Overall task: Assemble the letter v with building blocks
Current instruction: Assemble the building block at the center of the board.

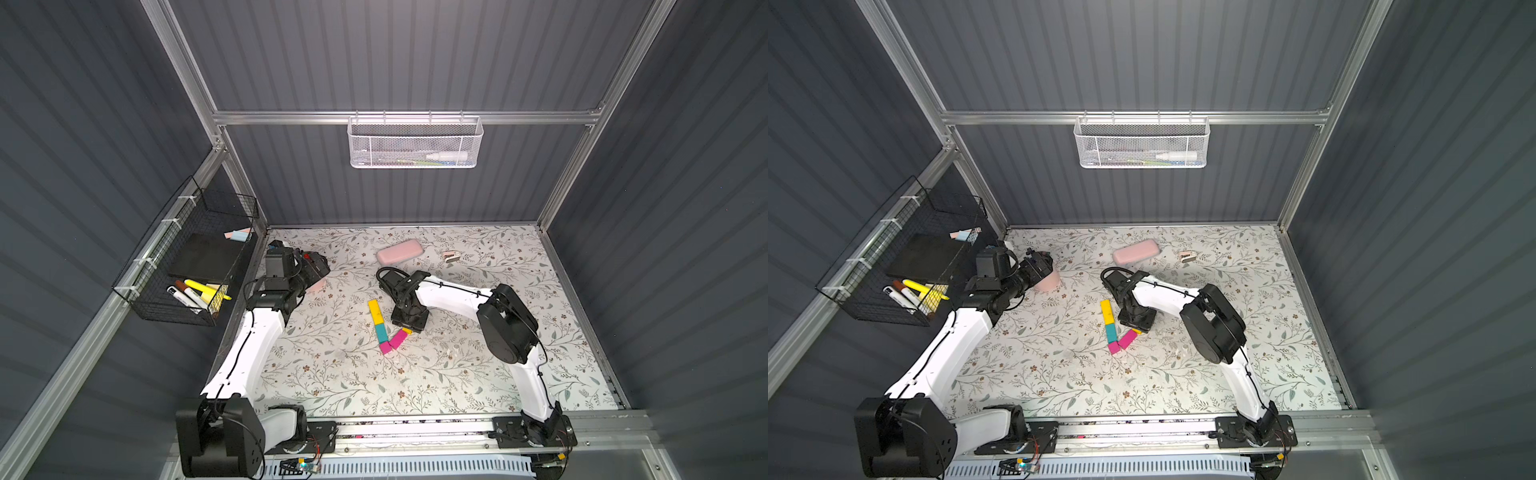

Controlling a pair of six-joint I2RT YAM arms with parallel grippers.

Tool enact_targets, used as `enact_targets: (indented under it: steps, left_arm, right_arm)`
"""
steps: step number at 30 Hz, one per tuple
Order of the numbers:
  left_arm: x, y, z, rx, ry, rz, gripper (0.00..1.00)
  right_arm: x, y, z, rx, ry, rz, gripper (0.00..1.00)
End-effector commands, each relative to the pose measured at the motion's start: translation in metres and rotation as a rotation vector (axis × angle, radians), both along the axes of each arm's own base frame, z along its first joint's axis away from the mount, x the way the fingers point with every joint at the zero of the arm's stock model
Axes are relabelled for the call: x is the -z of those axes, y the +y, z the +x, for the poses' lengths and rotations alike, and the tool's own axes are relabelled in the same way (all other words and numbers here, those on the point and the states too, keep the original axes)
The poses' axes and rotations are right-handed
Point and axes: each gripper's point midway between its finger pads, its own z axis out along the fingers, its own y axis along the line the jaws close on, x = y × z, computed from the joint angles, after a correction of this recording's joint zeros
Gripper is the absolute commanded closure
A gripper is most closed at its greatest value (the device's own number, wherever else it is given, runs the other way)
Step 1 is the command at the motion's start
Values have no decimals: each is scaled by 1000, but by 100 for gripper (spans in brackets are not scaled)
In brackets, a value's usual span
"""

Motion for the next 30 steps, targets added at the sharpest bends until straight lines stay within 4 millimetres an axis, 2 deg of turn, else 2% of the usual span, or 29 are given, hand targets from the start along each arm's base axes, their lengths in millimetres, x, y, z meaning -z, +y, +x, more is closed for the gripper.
enact_targets:
  steps: [1,7,12,13,18,21,23,26,30]
  left_arm:
    - [-8,0,-2,3,-32,-9,0]
    - [-8,1,-1,1,-30,-7,1]
    - [-7,1,-1,1,-27,-5,0]
    - [-7,2,-1,-1,-28,-4,0]
    - [-6,1,0,2,-24,-2,0]
    - [-7,1,2,9,-29,0,1]
    - [-7,-1,3,17,-32,0,1]
    - [-7,-2,6,30,-39,2,1]
    - [-7,-2,9,42,-51,24,1]
  right_arm:
    - [-2,-7,-2,20,-2,-39,45]
    - [-20,-16,0,18,-59,-75,32]
    - [-55,-33,3,2,-167,-140,3]
    - [-65,-37,5,-3,-199,-150,1]
    - [-105,-47,14,-44,-338,-141,1]
    - [-132,-51,24,-135,-450,-148,1]
    - [-150,-61,31,-192,-532,-197,1]
    - [-176,-70,40,-303,-681,-220,1]
    - [-211,-86,43,-424,-930,-168,1]
